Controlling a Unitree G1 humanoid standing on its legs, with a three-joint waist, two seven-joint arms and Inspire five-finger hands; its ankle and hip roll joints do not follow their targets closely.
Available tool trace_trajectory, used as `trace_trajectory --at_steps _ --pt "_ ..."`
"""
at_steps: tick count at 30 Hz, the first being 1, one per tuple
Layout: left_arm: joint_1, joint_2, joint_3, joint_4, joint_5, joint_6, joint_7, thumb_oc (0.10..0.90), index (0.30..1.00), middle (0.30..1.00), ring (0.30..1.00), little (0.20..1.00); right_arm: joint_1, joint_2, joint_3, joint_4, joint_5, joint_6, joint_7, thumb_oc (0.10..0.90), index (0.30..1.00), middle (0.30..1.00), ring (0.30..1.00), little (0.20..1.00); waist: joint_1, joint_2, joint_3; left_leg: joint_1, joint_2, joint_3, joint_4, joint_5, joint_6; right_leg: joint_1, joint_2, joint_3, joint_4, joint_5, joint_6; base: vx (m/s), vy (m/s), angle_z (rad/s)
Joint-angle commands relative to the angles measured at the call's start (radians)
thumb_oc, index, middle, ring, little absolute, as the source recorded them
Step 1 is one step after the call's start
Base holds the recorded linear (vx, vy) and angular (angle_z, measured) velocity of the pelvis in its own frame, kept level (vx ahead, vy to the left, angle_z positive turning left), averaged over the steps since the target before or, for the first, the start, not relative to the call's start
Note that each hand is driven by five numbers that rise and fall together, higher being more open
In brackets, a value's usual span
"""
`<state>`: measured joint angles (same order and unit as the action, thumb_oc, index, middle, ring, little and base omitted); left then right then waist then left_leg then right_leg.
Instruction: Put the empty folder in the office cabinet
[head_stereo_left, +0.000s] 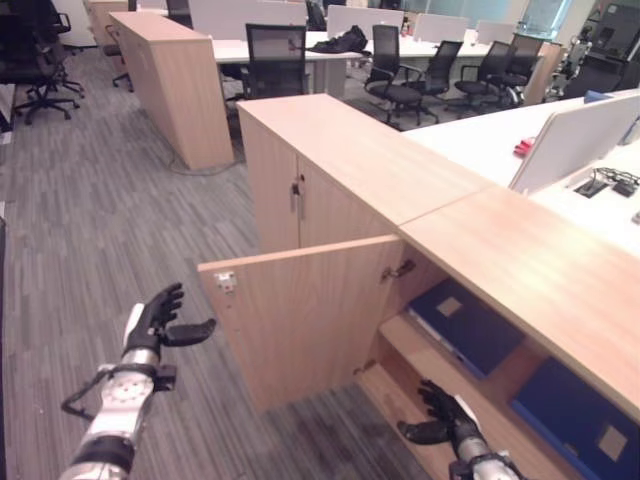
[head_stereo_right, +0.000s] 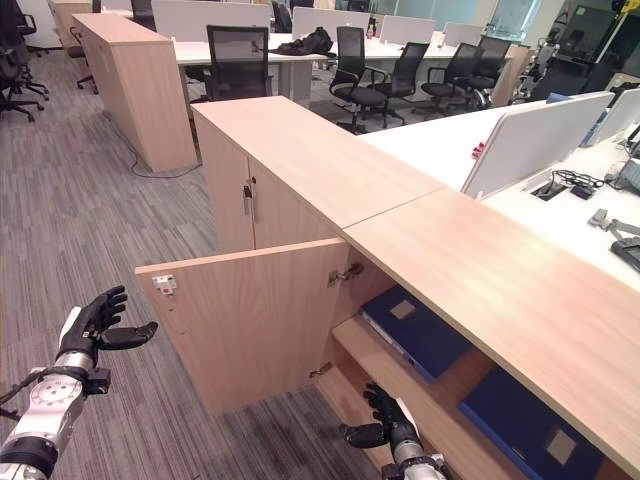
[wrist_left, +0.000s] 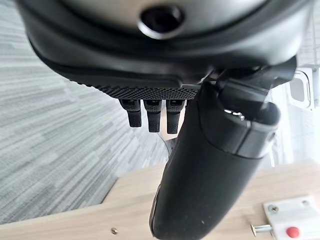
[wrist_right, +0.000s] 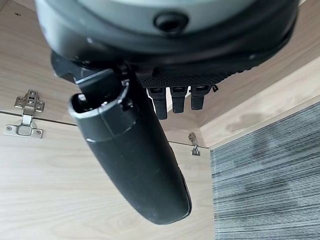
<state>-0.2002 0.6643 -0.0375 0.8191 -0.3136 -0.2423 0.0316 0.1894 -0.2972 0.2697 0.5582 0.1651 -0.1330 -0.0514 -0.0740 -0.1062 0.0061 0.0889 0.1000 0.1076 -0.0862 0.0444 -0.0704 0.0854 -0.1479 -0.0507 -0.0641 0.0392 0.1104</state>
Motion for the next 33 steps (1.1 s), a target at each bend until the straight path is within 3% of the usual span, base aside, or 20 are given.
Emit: trace_trajectory --at_steps 1,9,20,28,33 --pt "-0.201 0.083 0.003 0.048 -0.061 -0.088 0.010 0.800 0.900 0.900 0.900 0.900 -0.082 -0.074 0.016 -0.077 0.007 -0.068 0.009 0.800 0.900 0.900 0.900 0.900 0.015 0.068 -0.004 0.094 0.001 0.034 -0.001 -0.118 -0.005 -0.048 -0.068 -0.051 0.106 0.000 0.125 0.01 0.022 -0.11" --pt "-0.280 0.106 -0.030 0.094 -0.063 -0.082 -0.007 0.800 0.900 0.900 0.900 0.900 -0.083 -0.069 0.039 -0.064 0.007 -0.065 0.029 0.800 0.900 0.900 0.900 0.900 0.004 0.054 -0.008 0.102 0.000 0.048 -0.001 -0.124 -0.004 -0.054 -0.067 -0.040 0.106 0.015 0.135 0.01 0.008 -0.04" --pt "-0.294 0.023 -0.102 0.025 -0.068 -0.085 -0.053 0.800 0.900 0.900 0.900 0.900 -0.071 -0.062 0.036 -0.054 -0.015 -0.061 0.039 0.800 0.900 0.900 0.900 0.900 -0.003 0.046 -0.016 0.110 -0.006 0.055 -0.001 -0.133 0.004 -0.052 -0.072 -0.038 0.107 0.020 0.139 0.00 0.000 0.00" --pt "-0.229 -0.073 -0.220 -0.178 -0.060 -0.075 -0.149 0.800 0.900 0.900 0.900 0.900 -0.053 -0.050 0.020 -0.063 -0.034 -0.053 0.052 0.800 0.900 0.900 0.900 0.900 0.005 0.048 -0.008 0.099 -0.016 0.037 -0.001 -0.132 0.014 -0.054 -0.080 -0.052 0.111 0.017 0.138 -0.01 0.001 0.00" --pt "-0.120 -0.075 -0.288 -0.361 -0.082 -0.057 -0.245 0.800 0.900 0.900 0.900 0.900 -0.034 -0.041 -0.009 -0.066 -0.031 -0.048 0.060 0.800 0.900 0.900 0.900 0.900 0.023 0.050 0.001 0.090 -0.023 0.018 -0.001 -0.132 0.022 -0.054 -0.089 -0.064 0.123 0.016 0.139 -0.03 0.000 0.09"
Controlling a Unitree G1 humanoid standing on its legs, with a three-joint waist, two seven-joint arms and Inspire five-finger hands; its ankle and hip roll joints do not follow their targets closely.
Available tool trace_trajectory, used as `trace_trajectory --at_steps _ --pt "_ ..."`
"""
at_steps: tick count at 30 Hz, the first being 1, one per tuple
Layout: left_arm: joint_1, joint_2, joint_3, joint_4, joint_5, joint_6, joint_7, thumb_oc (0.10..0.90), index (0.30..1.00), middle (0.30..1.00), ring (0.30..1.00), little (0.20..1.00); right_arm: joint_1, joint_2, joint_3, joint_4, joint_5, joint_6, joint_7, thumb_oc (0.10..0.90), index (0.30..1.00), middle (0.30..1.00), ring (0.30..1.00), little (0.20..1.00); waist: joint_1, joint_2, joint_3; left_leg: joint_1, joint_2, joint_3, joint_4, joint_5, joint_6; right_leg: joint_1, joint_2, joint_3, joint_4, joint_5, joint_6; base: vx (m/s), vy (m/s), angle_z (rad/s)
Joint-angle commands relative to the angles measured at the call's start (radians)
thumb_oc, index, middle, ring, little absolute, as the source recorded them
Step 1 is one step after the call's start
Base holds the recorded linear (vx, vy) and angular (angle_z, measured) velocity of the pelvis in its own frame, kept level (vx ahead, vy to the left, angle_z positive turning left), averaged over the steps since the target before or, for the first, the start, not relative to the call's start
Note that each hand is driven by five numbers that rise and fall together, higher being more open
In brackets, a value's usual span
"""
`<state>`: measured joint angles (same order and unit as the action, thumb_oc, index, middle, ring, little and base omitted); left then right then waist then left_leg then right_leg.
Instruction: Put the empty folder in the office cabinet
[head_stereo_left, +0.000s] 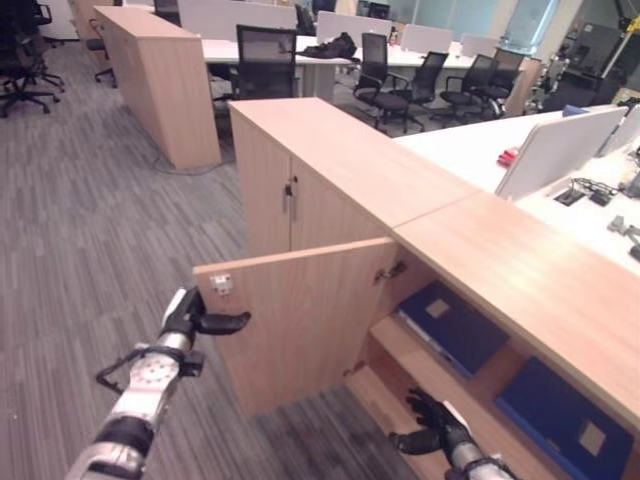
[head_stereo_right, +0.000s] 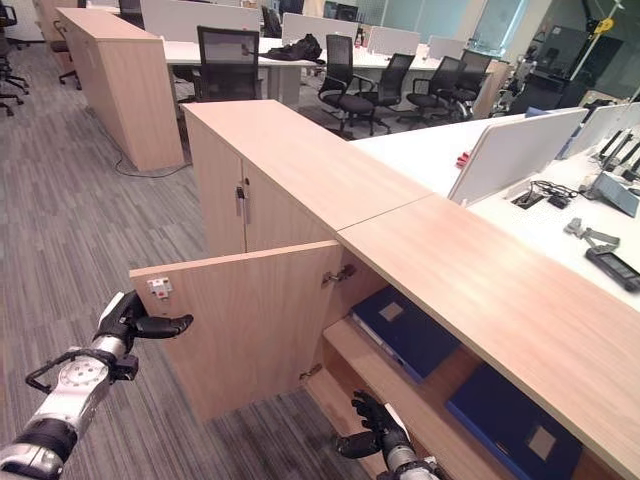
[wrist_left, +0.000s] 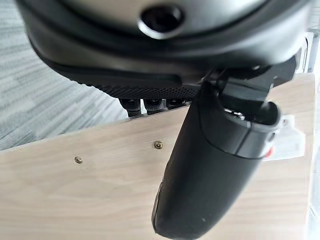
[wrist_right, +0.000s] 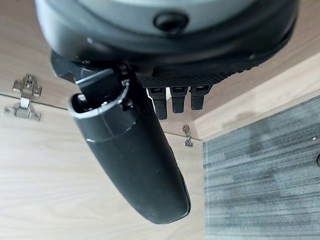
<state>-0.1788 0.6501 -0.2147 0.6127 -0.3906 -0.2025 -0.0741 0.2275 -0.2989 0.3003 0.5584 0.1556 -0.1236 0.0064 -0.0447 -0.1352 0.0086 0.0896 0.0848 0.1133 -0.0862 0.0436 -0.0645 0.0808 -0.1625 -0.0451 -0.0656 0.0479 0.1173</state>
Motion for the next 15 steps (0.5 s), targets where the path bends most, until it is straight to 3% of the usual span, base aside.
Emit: trace_trajectory --at_steps 1,8,9,10,11,12,13,14,15 --pt "-0.122 -0.059 -0.118 -0.180 -0.010 -0.094 -0.153 0.800 0.900 0.900 0.900 0.900 -0.069 -0.037 -0.043 -0.065 -0.022 -0.055 0.003 0.800 0.900 0.900 0.900 0.900 -0.003 0.080 0.001 0.088 -0.009 0.009 -0.001 -0.131 0.017 -0.050 -0.075 -0.072 0.127 0.008 0.132 -0.04 0.003 0.06" --pt "0.067 0.030 -0.153 -0.346 -0.024 -0.077 -0.281 0.800 0.900 0.900 0.900 0.900 -0.064 -0.032 -0.094 -0.080 -0.012 -0.056 0.005 0.800 0.900 0.900 0.900 0.900 0.012 0.095 0.044 0.061 -0.028 0.006 0.004 -0.130 0.030 -0.090 -0.102 -0.071 0.148 0.038 0.141 -0.06 0.008 0.09" --pt "0.099 0.018 -0.142 -0.353 -0.040 -0.071 -0.288 0.800 0.900 0.900 0.900 0.900 -0.078 -0.032 -0.103 -0.073 -0.007 -0.057 -0.001 0.800 0.900 0.900 0.900 0.900 0.013 0.099 0.058 0.047 -0.034 0.016 0.009 -0.125 0.032 -0.107 -0.108 -0.057 0.144 0.071 0.145 -0.29 -0.082 -0.14" --pt "0.145 -0.019 -0.125 -0.350 -0.083 -0.055 -0.280 0.800 0.900 0.900 0.900 0.900 -0.112 -0.028 -0.119 -0.059 0.009 -0.056 -0.016 0.800 0.900 0.900 0.900 0.900 0.007 0.111 0.088 0.010 -0.024 0.023 0.023 -0.108 0.028 -0.149 -0.111 0.002 0.140 0.135 0.145 -0.42 -0.132 -0.26" --pt "0.187 -0.040 -0.116 -0.383 -0.106 -0.044 -0.274 0.800 0.900 0.900 0.900 0.900 -0.149 -0.022 -0.135 -0.066 0.021 -0.050 -0.035 0.800 0.900 0.900 0.900 0.900 0.019 0.127 0.101 -0.028 -0.017 0.036 0.050 -0.104 0.034 -0.175 -0.119 0.022 0.147 0.124 0.145 -0.44 -0.123 -0.51" --pt "0.208 -0.053 -0.117 -0.396 -0.114 -0.035 -0.275 0.800 0.900 0.900 0.900 0.900 -0.165 -0.021 -0.138 -0.065 0.019 -0.049 -0.047 0.800 0.900 0.900 0.900 0.900 0.035 0.135 0.103 -0.047 -0.015 0.058 0.070 -0.108 0.037 -0.174 -0.141 -0.020 0.164 0.097 0.145 -0.41 -0.039 -1.13" --pt "0.236 -0.069 -0.113 -0.407 -0.127 -0.024 -0.269 0.800 0.900 0.900 0.900 0.900 -0.200 -0.020 -0.143 -0.050 0.025 -0.051 -0.073 0.800 0.900 0.900 0.900 0.900 0.079 0.153 0.107 -0.071 0.004 0.113 0.102 -0.108 0.033 -0.150 -0.199 -0.176 0.194 0.045 0.123 -0.36 0.025 -1.19" --pt "0.267 -0.101 -0.095 -0.415 -0.129 -0.009 -0.259 0.800 0.900 0.900 0.900 0.900 -0.231 -0.012 -0.130 -0.032 0.011 -0.048 -0.089 0.800 0.900 0.900 0.900 0.900 0.113 0.160 0.095 -0.089 0.017 0.182 0.125 -0.105 0.030 -0.117 -0.279 -0.388 0.255 0.054 0.109 -0.26 0.017 -0.97" --pt "0.268 -0.101 -0.095 -0.415 -0.129 -0.009 -0.259 0.800 0.900 0.900 0.900 0.900 -0.231 -0.012 -0.130 -0.032 0.011 -0.048 -0.089 0.800 0.900 0.900 0.900 0.900 0.112 0.160 0.095 -0.089 0.017 0.181 0.125 -0.105 0.030 -0.116 -0.279 -0.389 0.255 0.053 0.109 -0.16 -0.034 -1.32"
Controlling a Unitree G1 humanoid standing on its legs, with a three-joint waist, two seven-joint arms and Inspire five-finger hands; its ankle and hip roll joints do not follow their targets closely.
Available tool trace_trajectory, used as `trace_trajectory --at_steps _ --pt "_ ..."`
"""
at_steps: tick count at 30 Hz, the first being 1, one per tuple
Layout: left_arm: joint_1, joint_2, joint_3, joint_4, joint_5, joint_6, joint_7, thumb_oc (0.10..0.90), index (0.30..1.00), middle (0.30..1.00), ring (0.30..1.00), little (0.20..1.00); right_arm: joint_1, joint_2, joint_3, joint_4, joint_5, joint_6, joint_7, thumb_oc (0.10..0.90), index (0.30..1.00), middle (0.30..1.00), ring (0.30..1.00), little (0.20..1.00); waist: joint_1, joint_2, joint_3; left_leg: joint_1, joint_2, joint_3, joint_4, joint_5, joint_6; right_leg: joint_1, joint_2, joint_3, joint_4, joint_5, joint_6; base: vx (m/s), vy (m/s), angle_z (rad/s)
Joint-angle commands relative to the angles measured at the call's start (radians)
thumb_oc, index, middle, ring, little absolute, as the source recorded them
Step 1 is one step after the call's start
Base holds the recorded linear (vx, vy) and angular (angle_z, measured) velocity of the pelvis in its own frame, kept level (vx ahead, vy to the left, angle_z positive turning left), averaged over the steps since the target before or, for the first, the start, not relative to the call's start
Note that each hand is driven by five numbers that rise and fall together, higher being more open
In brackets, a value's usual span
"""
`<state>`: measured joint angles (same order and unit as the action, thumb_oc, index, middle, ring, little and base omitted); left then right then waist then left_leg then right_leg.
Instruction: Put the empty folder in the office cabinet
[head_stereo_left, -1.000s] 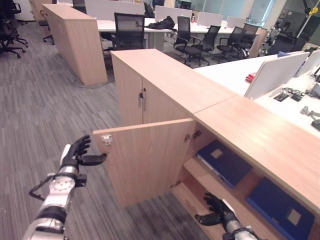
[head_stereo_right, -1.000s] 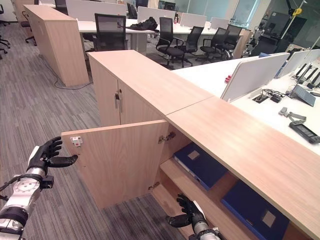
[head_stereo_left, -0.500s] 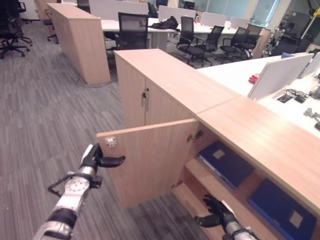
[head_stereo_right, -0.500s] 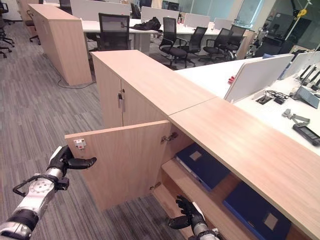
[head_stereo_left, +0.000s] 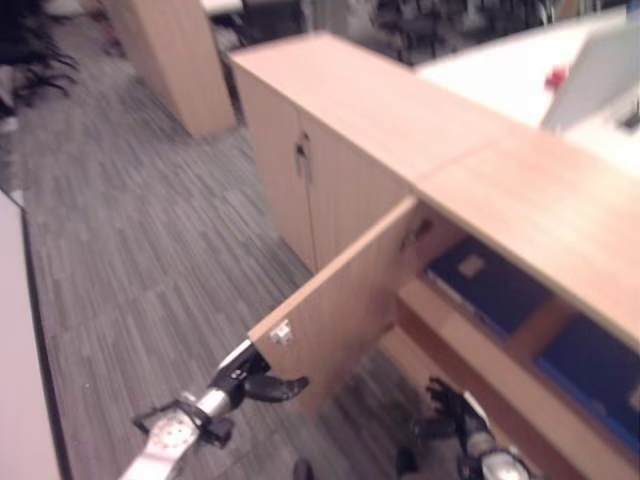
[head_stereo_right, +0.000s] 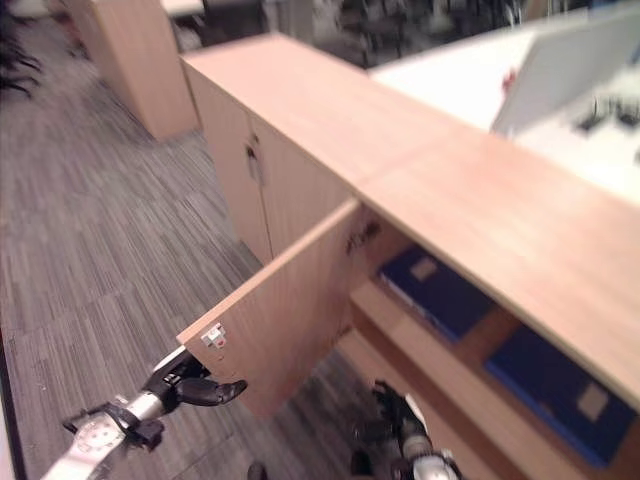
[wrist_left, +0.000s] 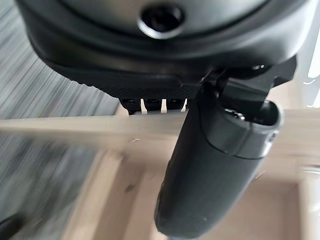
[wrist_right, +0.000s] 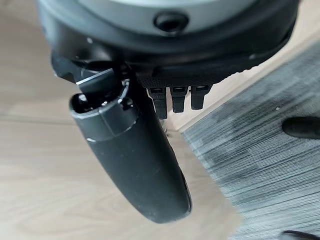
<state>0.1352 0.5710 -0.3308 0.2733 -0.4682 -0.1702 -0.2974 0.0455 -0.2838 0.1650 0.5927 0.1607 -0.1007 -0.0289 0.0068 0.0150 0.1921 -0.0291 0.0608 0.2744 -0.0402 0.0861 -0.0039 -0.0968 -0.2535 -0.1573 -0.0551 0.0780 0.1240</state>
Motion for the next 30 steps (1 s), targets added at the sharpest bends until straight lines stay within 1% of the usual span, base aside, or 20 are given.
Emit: trace_trajectory --at_steps 1,2,3,5,6,7,9,13,14,17,19,20,21,22,23,24,25,26,28,30 --pt "-0.024 -0.052 0.034 -0.085 -0.059 -0.032 -0.018 0.800 0.900 0.900 0.900 0.900 -0.083 -0.022 0.014 -0.038 -0.003 -0.063 -0.068 0.800 0.900 0.900 0.900 0.900 0.093 0.019 -0.107 0.031 0.060 0.058 0.091 -0.161 -0.032 0.089 -0.247 -0.371 0.325 0.031 0.115 -0.04 -0.057 -1.19" --pt "-0.023 -0.053 0.035 -0.086 -0.058 -0.031 -0.017 0.800 0.900 0.900 0.900 0.900 -0.085 -0.022 0.016 -0.036 -0.004 -0.063 -0.068 0.800 0.900 0.900 0.900 0.900 0.094 0.020 -0.105 0.033 0.059 0.059 0.092 -0.164 -0.032 0.086 -0.250 -0.367 0.331 0.029 0.116 -0.21 -0.193 -1.33" --pt "-0.008 -0.068 0.040 -0.090 -0.056 -0.031 -0.012 0.800 0.900 0.900 0.900 0.900 -0.093 -0.022 0.018 -0.029 -0.007 -0.054 -0.066 0.800 0.900 0.900 0.900 0.900 0.100 0.012 -0.116 0.007 0.067 0.110 0.106 -0.128 -0.028 0.124 -0.246 -0.371 0.308 0.039 0.108 -0.20 -0.215 -0.54" --pt "0.004 -0.079 0.039 -0.099 -0.067 -0.026 -0.011 0.800 0.900 0.900 0.900 0.900 -0.089 -0.020 0.015 -0.027 -0.003 -0.055 -0.072 0.800 0.900 0.900 0.900 0.900 0.103 0.015 -0.122 0.010 0.073 0.122 0.100 -0.115 -0.034 0.145 -0.235 -0.349 0.282 0.040 0.112 -0.16 -0.217 -0.59" --pt "0.013 -0.098 0.033 -0.112 -0.077 -0.028 -0.007 0.800 0.900 0.900 0.900 0.900 -0.080 -0.028 0.007 -0.038 0.002 -0.051 -0.078 0.800 0.900 0.900 0.900 0.900 0.095 0.022 -0.137 0.005 0.077 0.130 0.089 -0.090 -0.047 0.184 -0.203 -0.306 0.201 0.007 0.121 -0.09 -0.137 -0.50" --pt "0.014 -0.099 0.032 -0.112 -0.077 -0.028 -0.007 0.800 0.900 0.900 0.900 0.900 -0.078 -0.028 0.007 -0.039 0.002 -0.051 -0.078 0.800 0.900 0.900 0.900 0.900 0.097 0.023 -0.137 0.006 0.078 0.131 0.088 -0.090 -0.048 0.186 -0.201 -0.306 0.198 0.009 0.120 -0.13 -0.276 -0.57" --pt "0.024 -0.120 0.015 -0.138 -0.078 -0.025 -0.009 0.800 0.900 0.900 0.900 0.900 -0.058 -0.044 0.004 -0.040 -0.005 -0.048 -0.076 0.800 0.900 0.900 0.900 0.900 0.070 0.058 -0.147 0.018 0.114 0.155 0.066 -0.040 -0.084 0.217 -0.138 -0.284 0.094 -0.028 0.119 -0.08 -0.250 -0.48" --pt "0.016 -0.146 0.001 -0.149 -0.071 -0.028 -0.002 0.800 0.900 0.900 0.900 0.900 -0.036 -0.065 0.003 -0.034 -0.015 -0.044 -0.074 0.800 0.900 0.900 0.900 0.900 0.037 0.079 -0.140 0.028 0.157 0.167 0.046 0.008 -0.113 0.233 -0.083 -0.252 0.054 -0.058 0.104 -0.08 -0.161 -0.50" --pt "0.008 -0.167 -0.007 -0.145 -0.068 -0.029 0.002 0.800 0.900 0.900 0.900 0.900 -0.023 -0.082 -0.002 -0.032 -0.022 -0.046 -0.076 0.800 0.900 0.900 0.900 0.900 0.013 0.090 -0.133 0.040 0.190 0.185 0.040 0.033 -0.131 0.237 -0.044 -0.224 0.036 -0.074 0.090 -0.12 -0.295 -0.47" --pt "-0.014 -0.191 -0.020 -0.136 -0.068 -0.031 0.015 0.800 0.900 0.900 0.900 0.900 0.002 -0.096 -0.011 -0.026 -0.017 -0.048 -0.082 0.800 0.900 0.900 0.900 0.900 -0.024 0.092 -0.118 0.048 0.239 0.194 0.047 0.070 -0.158 0.232 0.007 -0.167 0.020 -0.096 0.070 -0.08 -0.207 -0.56" --pt "-0.027 -0.204 -0.027 -0.138 -0.069 -0.036 0.026 0.800 0.900 0.900 0.900 0.900 0.012 -0.104 -0.014 -0.022 -0.018 -0.053 -0.088 0.800 0.900 0.900 0.900 0.900 -0.045 0.090 -0.114 0.064 0.255 0.185 0.047 0.069 -0.166 0.228 0.034 -0.132 0.013 -0.104 0.059 -0.02 -0.139 -0.55" --pt "-0.028 -0.205 -0.028 -0.137 -0.069 -0.036 0.026 0.800 0.900 0.900 0.900 0.900 0.012 -0.105 -0.014 -0.023 -0.018 -0.053 -0.088 0.800 0.900 0.900 0.900 0.900 -0.044 0.092 -0.113 0.066 0.256 0.186 0.048 0.069 -0.167 0.228 0.035 -0.131 0.013 -0.104 0.058 -0.02 -0.131 -0.49" --pt "-0.051 -0.215 -0.039 -0.137 -0.071 -0.042 0.039 0.800 0.900 0.900 0.900 0.900 0.005 -0.113 -0.008 -0.014 -0.018 -0.053 -0.095 0.800 0.900 0.900 0.900 0.900 -0.056 0.085 -0.107 0.070 0.259 0.129 0.065 0.059 -0.174 0.212 0.049 -0.080 0.013 -0.111 0.048 -0.02 -0.076 -0.26" --pt "-0.052 -0.215 -0.038 -0.136 -0.071 -0.043 0.039 0.800 0.900 0.900 0.900 0.900 0.003 -0.113 -0.008 -0.014 -0.018 -0.053 -0.095 0.800 0.900 0.900 0.900 0.900 -0.054 0.087 -0.108 0.065 0.262 0.130 0.066 0.062 -0.173 0.206 0.052 -0.078 0.014 -0.107 0.047 -0.04 -0.151 -0.58" --pt "-0.083 -0.226 -0.053 -0.139 -0.081 -0.048 0.057 0.800 0.900 0.900 0.900 0.900 -0.014 -0.118 0.006 -0.007 -0.018 -0.053 -0.104 0.800 0.900 0.900 0.900 0.900 -0.046 0.074 -0.100 0.059 0.235 -0.004 0.094 0.037 -0.168 0.187 0.061 -0.022 0.022 -0.116 0.039 -0.04 -0.078 -1.01" --pt "-0.085 -0.226 -0.052 -0.138 -0.081 -0.048 0.057 0.800 0.900 0.900 0.900 0.900 -0.016 -0.118 0.006 -0.007 -0.018 -0.053 -0.104 0.800 0.900 0.900 0.900 0.900 -0.046 0.075 -0.101 0.054 0.236 -0.005 0.095 0.040 -0.167 0.182 0.062 -0.022 0.023 -0.113 0.038 0.02 -0.192 -1.33" --pt "-0.104 -0.233 -0.056 -0.141 -0.082 -0.055 0.075 0.800 0.900 0.900 0.900 0.900 -0.039 -0.117 0.030 0.003 -0.017 -0.055 -0.105 0.800 0.900 0.900 0.900 0.900 -0.022 0.055 -0.095 0.049 0.182 -0.172 0.119 -0.015 -0.147 0.162 0.073 0.043 0.046 -0.120 0.032 0.06 -0.171 -1.48" --pt "-0.113 -0.232 -0.054 -0.138 -0.074 -0.063 0.085 0.800 0.900 0.900 0.900 0.900 -0.052 -0.113 0.044 0.012 -0.017 -0.055 -0.101 0.800 0.900 0.900 0.900 0.900 -0.008 0.046 -0.098 0.047 0.148 -0.241 0.115 -0.044 -0.136 0.148 0.084 0.080 0.055 -0.120 0.029 0.11 -0.204 -1.38" --pt "-0.127 -0.233 -0.038 -0.114 -0.048 -0.077 0.106 0.800 0.900 0.900 0.900 0.900 -0.066 -0.106 0.069 0.031 -0.025 -0.054 -0.087 0.800 0.900 0.900 0.900 0.900 0.008 0.039 -0.109 0.046 0.093 -0.341 0.095 -0.071 -0.125 0.141 0.113 0.145 0.062 -0.126 0.018 0.14 -0.080 -1.62" --pt "-0.163 -0.229 0.005 -0.054 0.004 -0.097 0.158 0.800 0.900 0.900 0.900 0.900 -0.063 -0.099 0.083 0.030 -0.018 -0.055 -0.066 0.800 0.900 0.900 0.900 0.900 0.016 0.025 -0.111 0.003 0.050 -0.396 0.100 -0.057 -0.128 0.159 0.135 0.198 0.060 -0.130 0.010 0.17 -0.032 -1.72"
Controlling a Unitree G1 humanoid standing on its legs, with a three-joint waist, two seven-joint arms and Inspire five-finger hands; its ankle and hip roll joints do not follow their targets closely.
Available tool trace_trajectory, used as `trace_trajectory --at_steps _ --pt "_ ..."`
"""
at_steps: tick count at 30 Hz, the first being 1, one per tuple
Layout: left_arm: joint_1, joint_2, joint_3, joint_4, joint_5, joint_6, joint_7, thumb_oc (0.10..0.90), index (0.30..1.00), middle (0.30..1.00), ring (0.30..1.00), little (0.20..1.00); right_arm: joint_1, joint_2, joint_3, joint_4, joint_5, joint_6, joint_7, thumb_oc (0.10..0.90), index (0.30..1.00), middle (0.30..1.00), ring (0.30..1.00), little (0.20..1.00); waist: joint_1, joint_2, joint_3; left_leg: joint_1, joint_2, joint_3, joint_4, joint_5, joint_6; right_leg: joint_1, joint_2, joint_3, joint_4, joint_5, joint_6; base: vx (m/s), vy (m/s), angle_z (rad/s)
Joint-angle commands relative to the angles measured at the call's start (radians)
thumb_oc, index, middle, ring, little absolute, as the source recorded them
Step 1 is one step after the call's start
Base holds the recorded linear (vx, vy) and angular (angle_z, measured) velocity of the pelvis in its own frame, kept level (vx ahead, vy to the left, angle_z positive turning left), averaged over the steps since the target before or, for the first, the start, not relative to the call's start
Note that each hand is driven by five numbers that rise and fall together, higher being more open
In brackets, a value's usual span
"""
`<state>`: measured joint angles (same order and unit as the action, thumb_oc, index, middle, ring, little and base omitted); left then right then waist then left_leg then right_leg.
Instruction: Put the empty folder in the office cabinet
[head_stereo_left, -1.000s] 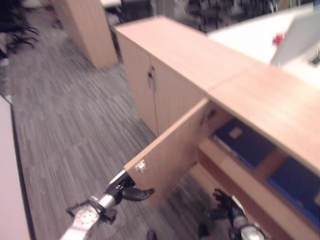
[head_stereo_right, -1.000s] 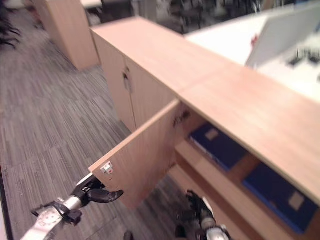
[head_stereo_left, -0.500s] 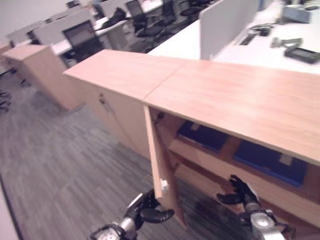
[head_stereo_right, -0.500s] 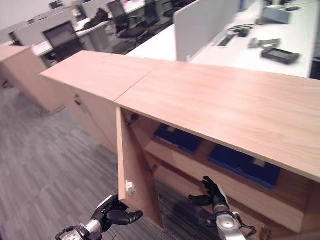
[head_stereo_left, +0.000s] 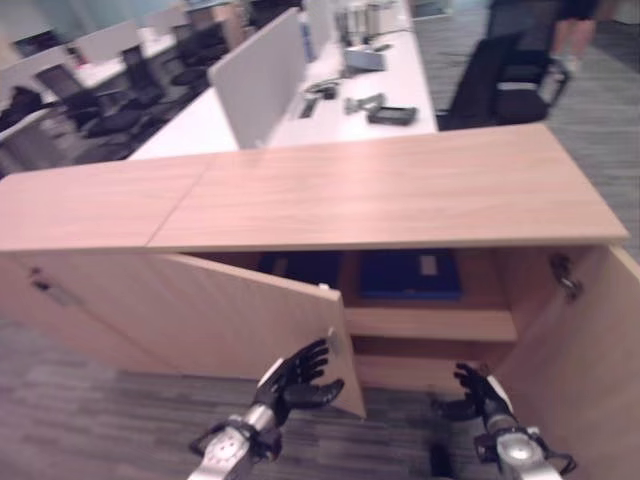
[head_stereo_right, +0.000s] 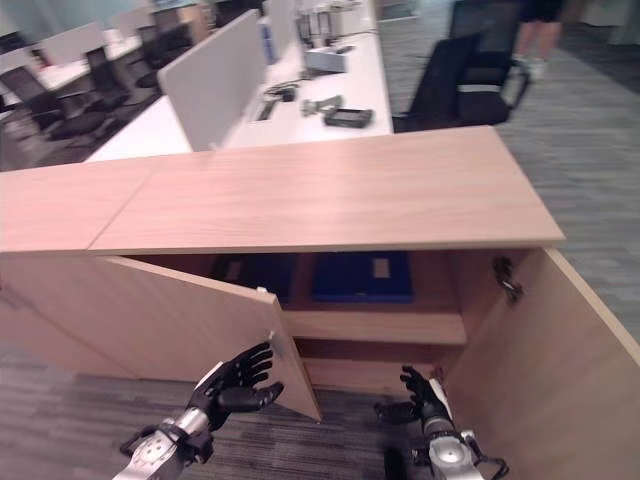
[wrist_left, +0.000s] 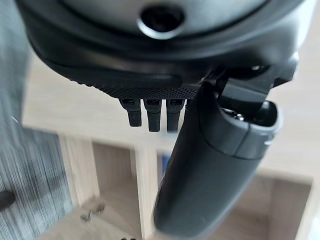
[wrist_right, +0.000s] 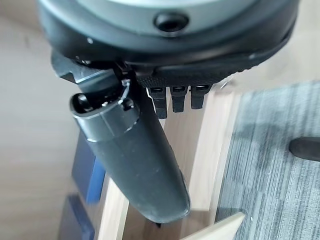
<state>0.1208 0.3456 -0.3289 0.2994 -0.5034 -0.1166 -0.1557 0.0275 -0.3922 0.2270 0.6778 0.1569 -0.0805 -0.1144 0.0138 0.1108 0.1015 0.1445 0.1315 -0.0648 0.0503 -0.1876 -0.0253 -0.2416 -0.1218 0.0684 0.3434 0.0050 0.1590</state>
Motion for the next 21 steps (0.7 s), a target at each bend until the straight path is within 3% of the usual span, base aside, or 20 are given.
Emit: trace_trajectory --at_steps 1,2,5,6,12,15,21 --pt "-0.150 -0.004 0.003 -0.078 0.040 -0.152 0.017 0.800 0.900 0.900 0.900 0.900 -0.045 0.009 0.021 -0.056 -0.014 -0.075 0.019 0.800 0.900 0.900 0.900 0.900 0.009 -0.072 -0.018 -0.170 -0.021 -0.056 0.012 0.215 -0.106 0.304 0.002 -0.026 -0.338 -0.059 -0.025 0.17 -0.001 -0.87" --pt "-0.170 -0.001 0.036 -0.007 0.074 -0.161 0.051 0.800 0.900 0.900 0.900 0.900 -0.023 0.014 0.025 -0.067 -0.014 -0.074 0.041 0.800 0.900 0.900 0.900 0.900 -0.008 -0.073 -0.031 -0.136 -0.004 -0.008 -0.018 0.209 -0.101 0.321 0.014 -0.011 -0.348 -0.061 -0.024 0.13 0.048 -0.06" --pt "-0.190 0.001 0.067 0.055 0.089 -0.168 0.086 0.800 0.900 0.900 0.900 0.900 0.001 0.009 0.024 -0.087 -0.015 -0.072 0.053 0.800 0.900 0.900 0.900 0.900 -0.022 -0.072 -0.048 -0.094 0.001 0.022 -0.052 0.210 -0.098 0.331 0.013 0.005 -0.356 -0.056 -0.022 0.14 0.088 -0.33" --pt "-0.228 0.016 0.103 0.140 0.106 -0.173 0.122 0.800 0.900 0.900 0.900 0.900 0.026 0.002 0.019 -0.105 -0.019 -0.072 0.067 0.800 0.900 0.900 0.900 0.900 -0.046 -0.076 -0.065 -0.056 0.002 0.056 -0.090 0.213 -0.096 0.338 0.008 0.012 -0.362 -0.051 -0.014 0.13 0.107 -0.45" --pt "-0.326 0.076 0.157 0.312 0.135 -0.174 0.164 0.800 0.900 0.900 0.900 0.900 0.065 -0.011 0.003 -0.106 -0.019 -0.071 0.093 0.800 0.900 0.900 0.900 0.900 -0.089 -0.084 -0.086 -0.013 -0.007 0.105 -0.124 0.203 -0.089 0.336 -0.004 0.039 -0.346 -0.052 0.004 0.11 0.106 -0.33" --pt "-0.413 0.159 0.205 0.442 0.139 -0.163 0.191 0.800 0.900 0.900 0.900 0.900 0.068 -0.018 0.002 -0.097 -0.018 -0.070 0.103 0.800 0.900 0.900 0.900 0.900 -0.118 -0.088 -0.091 0.007 -0.015 0.142 -0.127 0.186 -0.078 0.307 -0.009 0.077 -0.298 -0.055 0.018 0.08 0.125 -0.22" --pt "-0.503 0.246 0.245 0.592 0.147 -0.158 0.203 0.800 0.900 0.900 0.900 0.900 0.065 -0.027 0.018 -0.084 -0.026 -0.073 0.119 0.800 0.900 0.900 0.900 0.900 -0.134 -0.093 -0.097 0.033 -0.023 0.183 -0.130 0.166 -0.067 0.285 -0.016 0.104 -0.272 -0.057 0.036 0.05 0.077 -0.23"
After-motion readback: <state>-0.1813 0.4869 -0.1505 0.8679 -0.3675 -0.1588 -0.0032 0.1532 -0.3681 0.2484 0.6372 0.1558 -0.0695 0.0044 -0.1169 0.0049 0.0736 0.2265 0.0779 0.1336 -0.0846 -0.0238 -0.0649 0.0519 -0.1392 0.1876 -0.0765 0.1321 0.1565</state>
